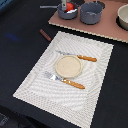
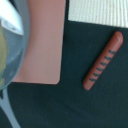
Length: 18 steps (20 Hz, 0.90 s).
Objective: Place the fish, sausage, and tomato into the frying pan.
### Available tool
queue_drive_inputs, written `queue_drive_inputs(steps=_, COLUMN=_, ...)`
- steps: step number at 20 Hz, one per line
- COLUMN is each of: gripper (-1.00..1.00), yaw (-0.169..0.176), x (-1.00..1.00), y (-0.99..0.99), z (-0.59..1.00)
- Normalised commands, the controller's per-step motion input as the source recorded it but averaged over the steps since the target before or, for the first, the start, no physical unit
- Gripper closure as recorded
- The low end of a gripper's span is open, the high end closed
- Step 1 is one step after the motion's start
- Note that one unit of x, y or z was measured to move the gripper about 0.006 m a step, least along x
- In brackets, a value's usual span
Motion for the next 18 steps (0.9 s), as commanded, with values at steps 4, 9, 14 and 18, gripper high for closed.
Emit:
queue_drive_inputs(steps=4, gripper=-1.0, yaw=-0.164, x=-0.46, y=-0.36, z=-0.5)
queue_drive_inputs(steps=9, gripper=-1.0, yaw=-0.133, x=-0.53, y=-0.41, z=-0.55)
queue_drive_inputs(steps=14, gripper=-1.0, yaw=-0.116, x=-0.52, y=-0.41, z=-0.58)
queue_drive_inputs(steps=18, gripper=-1.0, yaw=-0.082, x=-0.61, y=-0.3, z=-0.5)
